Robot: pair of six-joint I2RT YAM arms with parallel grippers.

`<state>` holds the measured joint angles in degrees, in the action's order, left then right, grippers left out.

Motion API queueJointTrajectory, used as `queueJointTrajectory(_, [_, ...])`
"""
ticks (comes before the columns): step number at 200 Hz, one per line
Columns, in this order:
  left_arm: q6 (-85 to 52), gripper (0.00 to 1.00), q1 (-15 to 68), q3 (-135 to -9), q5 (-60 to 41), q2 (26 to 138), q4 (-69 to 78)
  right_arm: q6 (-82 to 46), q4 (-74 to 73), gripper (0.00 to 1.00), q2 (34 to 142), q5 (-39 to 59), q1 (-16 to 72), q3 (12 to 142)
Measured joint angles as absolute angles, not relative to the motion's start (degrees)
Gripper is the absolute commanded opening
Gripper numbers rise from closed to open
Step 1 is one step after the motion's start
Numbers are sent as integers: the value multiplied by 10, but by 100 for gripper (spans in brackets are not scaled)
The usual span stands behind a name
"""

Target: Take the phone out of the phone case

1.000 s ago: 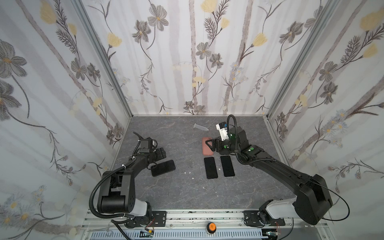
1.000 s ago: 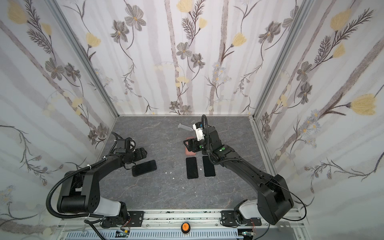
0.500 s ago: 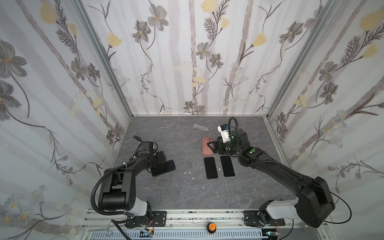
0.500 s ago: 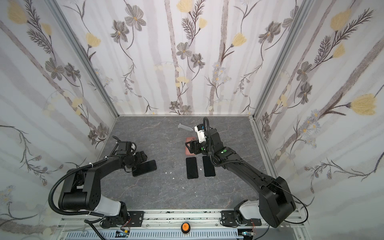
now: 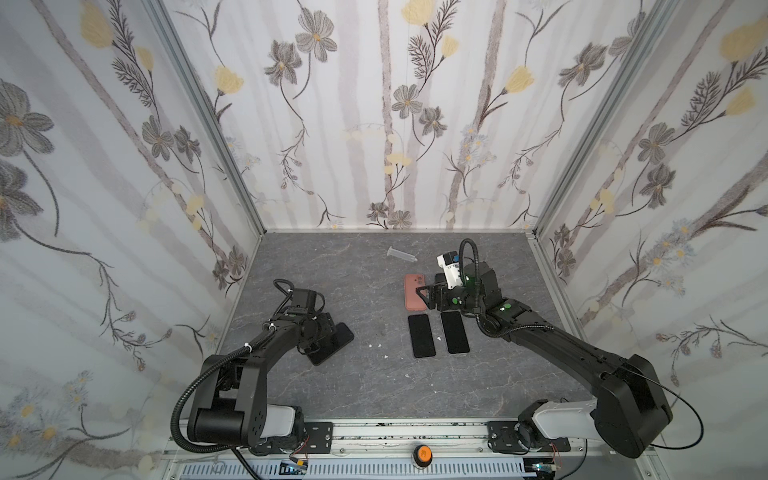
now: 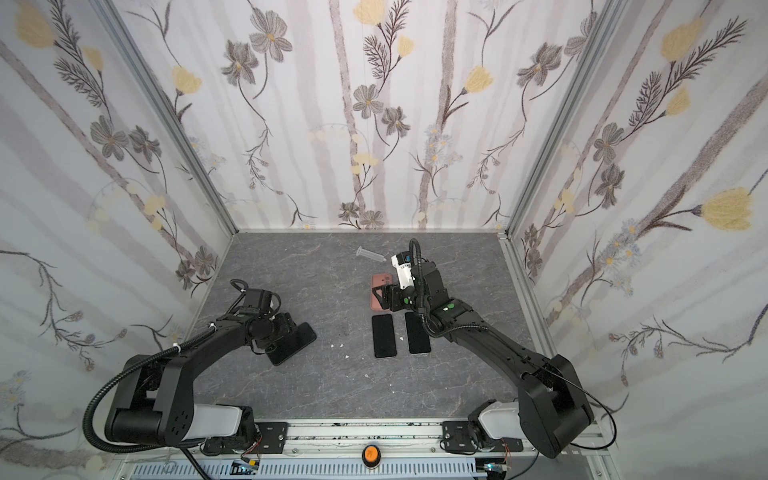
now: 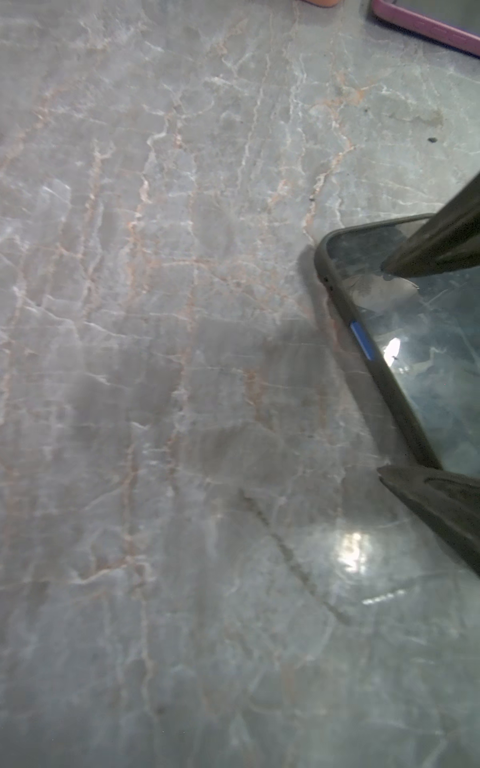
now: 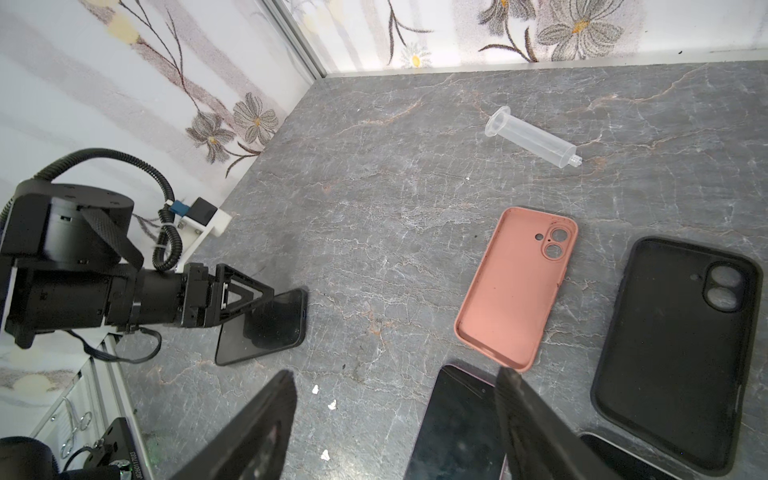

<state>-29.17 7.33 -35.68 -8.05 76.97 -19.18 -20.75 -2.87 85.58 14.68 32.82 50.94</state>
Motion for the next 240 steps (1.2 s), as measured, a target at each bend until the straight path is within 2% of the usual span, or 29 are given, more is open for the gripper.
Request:
queueJointTrajectory(40, [-349,69,144,-327,-65,705,-238,-216,-37,76,843,149,328,495])
queueJointTrajectory(92, [-405,70,216,-310,-77,692,-258,-220,-48,76,826,149,327,484])
queueJointTrajectory(121, [-429,74,268,-309,-79,685,-270,-220,-50,76,823,148,327,482])
queueJointTrajectory(182, [-457,96,334,-323,-50,680,-312,-220,-50,76,822,148,326,482])
queueJointTrajectory(211, [-470,97,365,-340,-21,706,-324,-220,-50,76,823,148,326,482])
queueJointTrajectory(240, [-478,94,385,-352,5,739,-328,-220,-49,76,824,148,326,482])
